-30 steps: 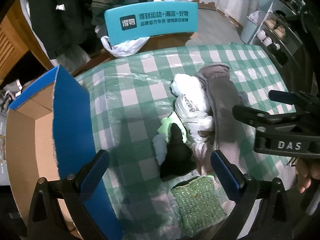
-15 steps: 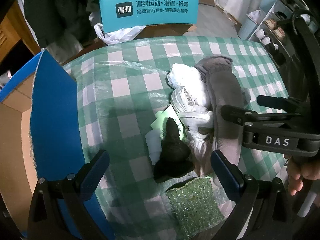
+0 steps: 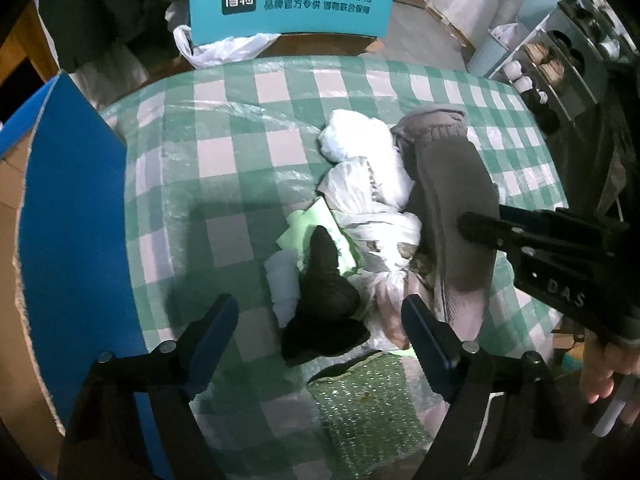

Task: Organize soft objects
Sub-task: 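Lower right gripper onto long grey sock while left gripper moves toward black sock, then close right gripper on grey sock while left gripper grasps black sock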

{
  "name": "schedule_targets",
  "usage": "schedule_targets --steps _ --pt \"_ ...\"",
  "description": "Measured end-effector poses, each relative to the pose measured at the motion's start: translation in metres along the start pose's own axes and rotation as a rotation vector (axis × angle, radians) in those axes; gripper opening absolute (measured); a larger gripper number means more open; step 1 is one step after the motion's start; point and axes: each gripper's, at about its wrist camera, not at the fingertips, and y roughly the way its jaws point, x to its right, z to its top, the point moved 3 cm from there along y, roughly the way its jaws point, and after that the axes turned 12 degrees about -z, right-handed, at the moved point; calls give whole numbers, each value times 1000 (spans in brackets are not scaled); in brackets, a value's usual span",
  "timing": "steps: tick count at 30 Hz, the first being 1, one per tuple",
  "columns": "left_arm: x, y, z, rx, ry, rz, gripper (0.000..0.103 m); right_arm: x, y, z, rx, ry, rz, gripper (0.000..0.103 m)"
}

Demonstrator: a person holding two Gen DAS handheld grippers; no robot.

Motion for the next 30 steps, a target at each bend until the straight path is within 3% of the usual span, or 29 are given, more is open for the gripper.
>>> schedule_targets --steps 13,18,24,30 --pt "7 16 1 -49 -35 -57 69 13 -10 -19 -5 16 13 27" --pt "7 24 0 -74 -43 -71 68 17 -6 -21 -20 47 36 27" --pt "6 33 -1 -92 -49 -57 68 17 3 -23 -45 80 67 41" --pt "2 40 1 -98 -57 -58 68 16 7 -23 -62 86 71 43"
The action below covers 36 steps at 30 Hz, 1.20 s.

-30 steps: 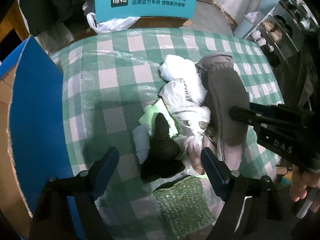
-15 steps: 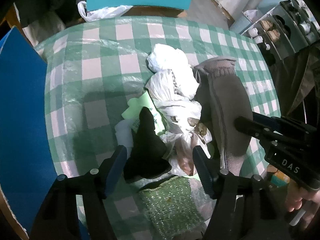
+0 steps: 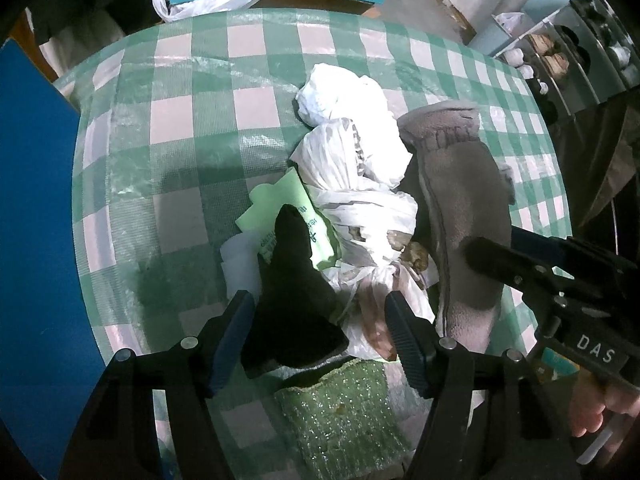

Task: Organize soft objects
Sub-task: 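Close right gripper on grey sock while left gripper grasps black sock, then lift and carry grey sock and black sock over the cardboard box with both grippers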

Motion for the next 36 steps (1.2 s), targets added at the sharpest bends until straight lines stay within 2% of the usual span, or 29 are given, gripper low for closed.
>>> schedule_targets --steps 3,7,16,23,24,27,30,36 --pt "-2 1 0 -4 1 3 61 0 1 1 -2 -3 0 45" --pt "-5 3 0 -10 -4 0 38 1 3 1 -6 2 0 47" --pt "-3 0 0 3 9 -11 36 1 9 1 -16 6 -25 67" --pt "2 -6 -1 21 31 -8 35 -4 24 2 -24 -20 -74 69" --pt "3 -8 -1 24 36 -7 35 -5 25 2 -22 -25 -76 67" --pt "8 -14 -2 35 54 -3 35 -8 26 1 -13 -55 -98 39" --pt "13 -21 -3 49 70 0 35 -9 23 1 -3 -79 -118 26" --pt "20 -34 -5 76 87 14 35 -9 8 -3 28 -83 -107 19"
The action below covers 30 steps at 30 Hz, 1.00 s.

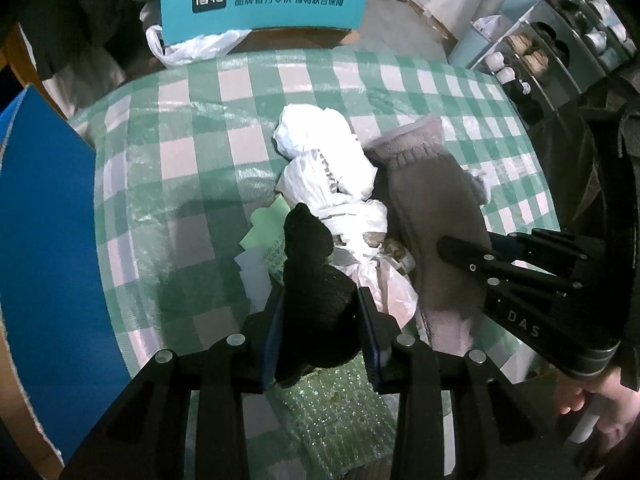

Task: Organize soft objects
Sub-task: 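Lift and carry grey sock and black sock over the cardboard box with both grippers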

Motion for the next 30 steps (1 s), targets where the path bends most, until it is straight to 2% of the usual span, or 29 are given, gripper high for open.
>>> schedule_targets --steps 9,19,30 --pt "9 -24 -1 47 26 9 35 10 -32 -6 58 12 21 18" --pt "17 -49 -6 92 40 17 35 4 -73 -10 141 -7 37 18" --pt "27 -78 -13 150 84 87 35 -6 -106 -15 210 -42 51 18"
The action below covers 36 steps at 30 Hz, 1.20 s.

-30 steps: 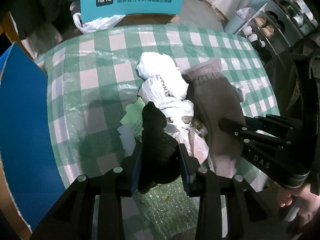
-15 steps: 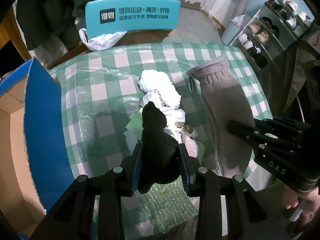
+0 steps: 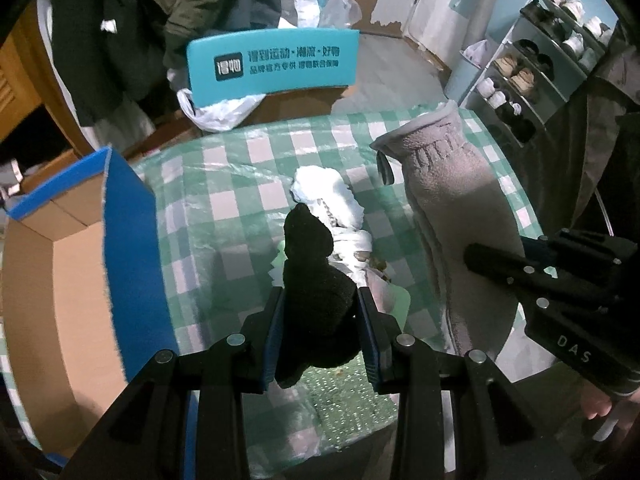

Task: Organize soft objects
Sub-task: 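Lift and carry grey sock and black sock over the cardboard box with both grippers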

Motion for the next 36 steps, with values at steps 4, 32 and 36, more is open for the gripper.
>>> schedule_targets --steps 4,32,36 --pt "-2 -11 -2 21 13 30 35 -5 -8 0 16 -17 0 18" --pt "-41 -89 -25 140 43 199 35 -65 -49 16 108 -162 23 18" --pt "-52 -99 -29 157 32 226 35 -78 -53 22 120 -184 34 18"
